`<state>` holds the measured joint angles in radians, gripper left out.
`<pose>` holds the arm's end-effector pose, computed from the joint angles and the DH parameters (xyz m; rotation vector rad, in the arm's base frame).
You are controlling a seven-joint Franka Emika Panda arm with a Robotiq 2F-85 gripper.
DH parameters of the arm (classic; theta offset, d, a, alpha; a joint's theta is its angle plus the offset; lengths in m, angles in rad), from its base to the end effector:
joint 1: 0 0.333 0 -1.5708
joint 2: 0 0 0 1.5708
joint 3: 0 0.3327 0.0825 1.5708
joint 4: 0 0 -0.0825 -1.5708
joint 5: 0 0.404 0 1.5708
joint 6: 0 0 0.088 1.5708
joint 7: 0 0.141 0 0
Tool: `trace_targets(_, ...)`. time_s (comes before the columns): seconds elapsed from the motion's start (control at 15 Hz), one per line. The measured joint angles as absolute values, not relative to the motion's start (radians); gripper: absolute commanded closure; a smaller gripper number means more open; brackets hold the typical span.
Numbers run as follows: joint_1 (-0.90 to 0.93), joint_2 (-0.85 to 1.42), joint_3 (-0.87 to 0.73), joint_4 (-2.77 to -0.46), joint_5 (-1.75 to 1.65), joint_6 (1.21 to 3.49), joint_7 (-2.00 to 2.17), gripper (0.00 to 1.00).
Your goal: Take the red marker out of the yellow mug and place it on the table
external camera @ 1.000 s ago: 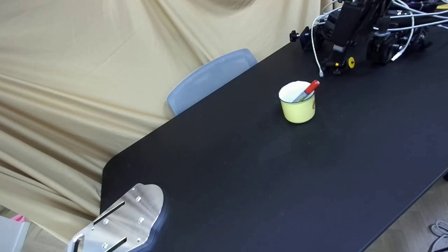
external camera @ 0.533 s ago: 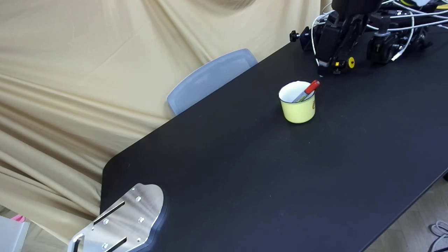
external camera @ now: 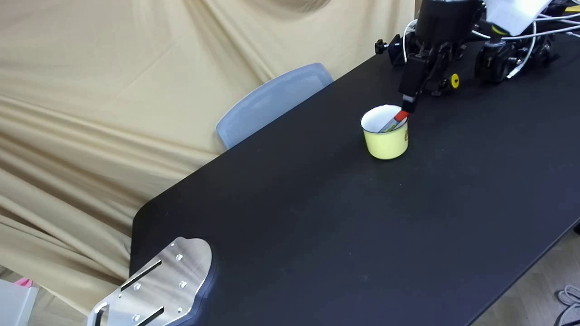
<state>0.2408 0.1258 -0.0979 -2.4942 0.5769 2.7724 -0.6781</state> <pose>0.4980 0.0534 0.2155 -2.9071 -0.4369 -0.3058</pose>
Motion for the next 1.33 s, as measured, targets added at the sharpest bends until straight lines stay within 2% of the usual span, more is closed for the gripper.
trace_targets(0.13,0.241,0.153,-0.091,-2.472,0.591,2.772,-0.695,0.04)
trace_targets(0.2,0.24,0.165,-0.089,-2.462,0.593,2.772,-0.699,0.26)
trace_targets(0.33,0.24,0.184,-0.086,-2.444,0.594,2.772,-0.707,0.29)
trace_targets(0.4,0.24,0.191,-0.085,-2.437,0.594,2.772,-0.71,0.36)
trace_targets(0.93,0.231,0.208,-0.085,-2.415,0.599,2.771,-0.734,0.94)
trace_targets(1.0,0.23,0.208,-0.085,-2.415,0.601,2.771,-0.736,0.98)
trace_targets(1.33,0.23,0.208,-0.084,-2.411,0.61,2.769,-0.752,0.95)
